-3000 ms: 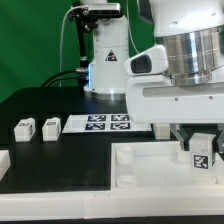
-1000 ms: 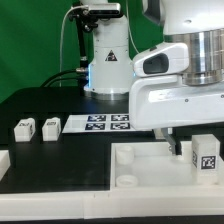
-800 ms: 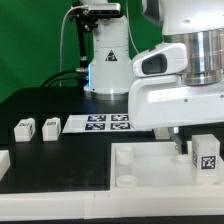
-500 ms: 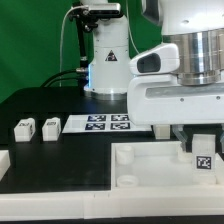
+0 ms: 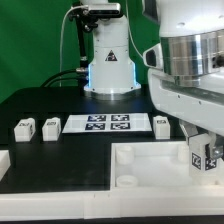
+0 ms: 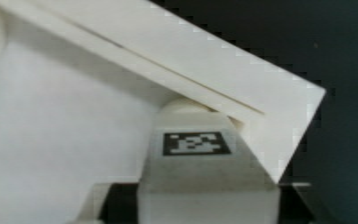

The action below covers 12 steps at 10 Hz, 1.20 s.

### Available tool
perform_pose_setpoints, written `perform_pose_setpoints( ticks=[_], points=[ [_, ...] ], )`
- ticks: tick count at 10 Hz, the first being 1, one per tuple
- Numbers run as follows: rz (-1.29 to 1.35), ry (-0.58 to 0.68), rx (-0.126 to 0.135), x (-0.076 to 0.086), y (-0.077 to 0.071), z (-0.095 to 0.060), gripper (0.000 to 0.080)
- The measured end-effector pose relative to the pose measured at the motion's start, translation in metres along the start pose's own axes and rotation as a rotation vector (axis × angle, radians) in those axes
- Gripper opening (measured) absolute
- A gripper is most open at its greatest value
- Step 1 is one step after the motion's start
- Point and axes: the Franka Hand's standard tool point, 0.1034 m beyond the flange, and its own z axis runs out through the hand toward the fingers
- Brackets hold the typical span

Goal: Assemble one leg

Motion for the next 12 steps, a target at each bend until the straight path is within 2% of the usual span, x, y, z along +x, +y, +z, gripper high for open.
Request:
perform_pose_setpoints(
  ticks=[2,3,5,7,8,9,10,11,12],
  points=[
    [0.279,-0.033,0.010,-0.004,-0.001,0.001,0.0294],
    [0.438,-0.030,0.024,-0.005,-0.003,0.000,0.0294],
    [0.551,-0.025,0.028,-0.002,-0.004,-0.001,0.0294],
    [0.539,-0.022,0.024,-0.003,-0.002,0.000,0.0294],
    [0.537,-0.022,0.024,-0.003,-0.002,0.000,0.0476],
    [0.535,-0.022,0.024,-0.004,-0.002,0.000,0.0589],
    [0.526,-0.022,0.023,-0.006,-0.002,0.000,0.0589],
    [0.494,-0.023,0.018,-0.013,0.004,-0.002,0.0637],
    [0.471,-0.025,0.016,-0.020,0.010,-0.009,0.0646]
  ],
)
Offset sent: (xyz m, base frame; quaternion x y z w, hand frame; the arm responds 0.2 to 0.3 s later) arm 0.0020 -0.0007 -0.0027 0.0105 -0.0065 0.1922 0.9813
